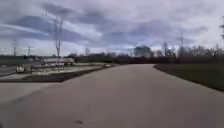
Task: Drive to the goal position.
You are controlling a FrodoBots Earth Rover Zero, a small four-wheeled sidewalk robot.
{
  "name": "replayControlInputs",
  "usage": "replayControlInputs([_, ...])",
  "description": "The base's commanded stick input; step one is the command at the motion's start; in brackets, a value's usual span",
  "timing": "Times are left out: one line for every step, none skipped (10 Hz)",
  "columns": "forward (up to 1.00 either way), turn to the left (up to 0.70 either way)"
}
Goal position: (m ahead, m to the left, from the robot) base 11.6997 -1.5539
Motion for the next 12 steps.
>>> replayControlInputs([1.00, -0.21])
replayControlInputs([1.00, -0.38])
replayControlInputs([1.00, -0.40])
replayControlInputs([1.00, -0.40])
replayControlInputs([1.00, -0.40])
replayControlInputs([1.00, -0.40])
replayControlInputs([1.00, -0.40])
replayControlInputs([1.00, -0.40])
replayControlInputs([1.00, -0.40])
replayControlInputs([1.00, -0.12])
replayControlInputs([1.00, 0.00])
replayControlInputs([1.00, 0.00])
